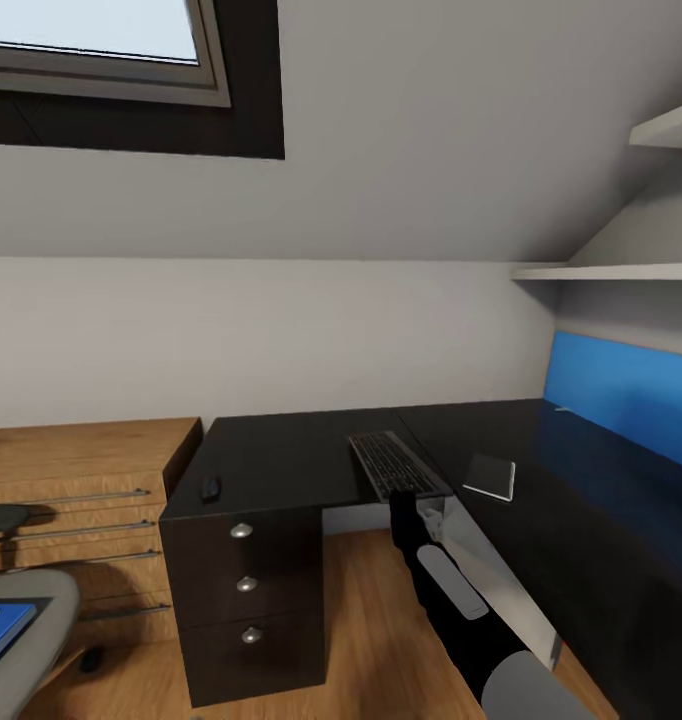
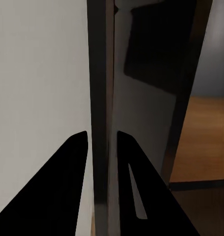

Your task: In the bedroom, organize the workspace by keeping the computer under the desk, ensuring the monitor is on the desk, placing the keyboard on the desk next to the monitor, placing the mouse on the desk next to the keyboard, moving the folder from the swivel chair onto the desk next to the mouse, stacking the notebook on top of the folder with the pen on top of the notebook, and positioning the swivel chair next to the desk.

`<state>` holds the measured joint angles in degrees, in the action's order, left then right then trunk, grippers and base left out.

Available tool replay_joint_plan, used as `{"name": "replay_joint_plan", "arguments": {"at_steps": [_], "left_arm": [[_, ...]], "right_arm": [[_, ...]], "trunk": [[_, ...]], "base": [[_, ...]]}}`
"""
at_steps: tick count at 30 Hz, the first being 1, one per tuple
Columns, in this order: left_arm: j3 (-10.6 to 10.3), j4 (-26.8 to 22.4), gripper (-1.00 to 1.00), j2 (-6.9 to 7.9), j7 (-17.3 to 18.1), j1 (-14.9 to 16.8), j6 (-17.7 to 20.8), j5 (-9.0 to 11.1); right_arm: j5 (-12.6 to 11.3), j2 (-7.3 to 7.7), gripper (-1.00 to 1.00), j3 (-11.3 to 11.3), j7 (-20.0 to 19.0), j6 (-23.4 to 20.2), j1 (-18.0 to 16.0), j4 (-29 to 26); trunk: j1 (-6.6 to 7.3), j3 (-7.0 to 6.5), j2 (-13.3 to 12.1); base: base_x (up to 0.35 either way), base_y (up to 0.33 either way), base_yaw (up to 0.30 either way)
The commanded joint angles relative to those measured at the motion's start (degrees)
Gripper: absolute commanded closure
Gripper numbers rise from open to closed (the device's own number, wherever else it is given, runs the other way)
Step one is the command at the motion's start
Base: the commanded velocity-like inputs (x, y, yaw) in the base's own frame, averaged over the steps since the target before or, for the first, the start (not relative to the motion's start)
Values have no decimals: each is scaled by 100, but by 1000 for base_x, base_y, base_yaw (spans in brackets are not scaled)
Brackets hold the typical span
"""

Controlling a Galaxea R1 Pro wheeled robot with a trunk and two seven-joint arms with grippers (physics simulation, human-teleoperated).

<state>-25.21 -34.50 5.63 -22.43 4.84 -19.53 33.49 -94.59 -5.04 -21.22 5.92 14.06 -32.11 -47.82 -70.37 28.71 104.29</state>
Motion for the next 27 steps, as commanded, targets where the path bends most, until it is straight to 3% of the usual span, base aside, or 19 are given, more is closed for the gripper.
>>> {"name": "replay_joint_plan", "arguments": {"at_steps": [1,7,27], "left_arm": [[-48,-4,-100,8,-42,6,-27,44],[-46,-4,-100,8,-42,6,-25,44],[-46,-4,-100,8,-38,7,-28,44]], "right_arm": [[-39,3,100,-22,6,44,-6,-6],[-34,3,100,-22,6,44,-6,-7],[-34,35,100,-15,6,26,-7,-8]], "trunk": [[-22,25,45],[-154,133,286],[-154,133,286]], "base": [[0,0,0],[0,0,0],[0,0,0]]}}
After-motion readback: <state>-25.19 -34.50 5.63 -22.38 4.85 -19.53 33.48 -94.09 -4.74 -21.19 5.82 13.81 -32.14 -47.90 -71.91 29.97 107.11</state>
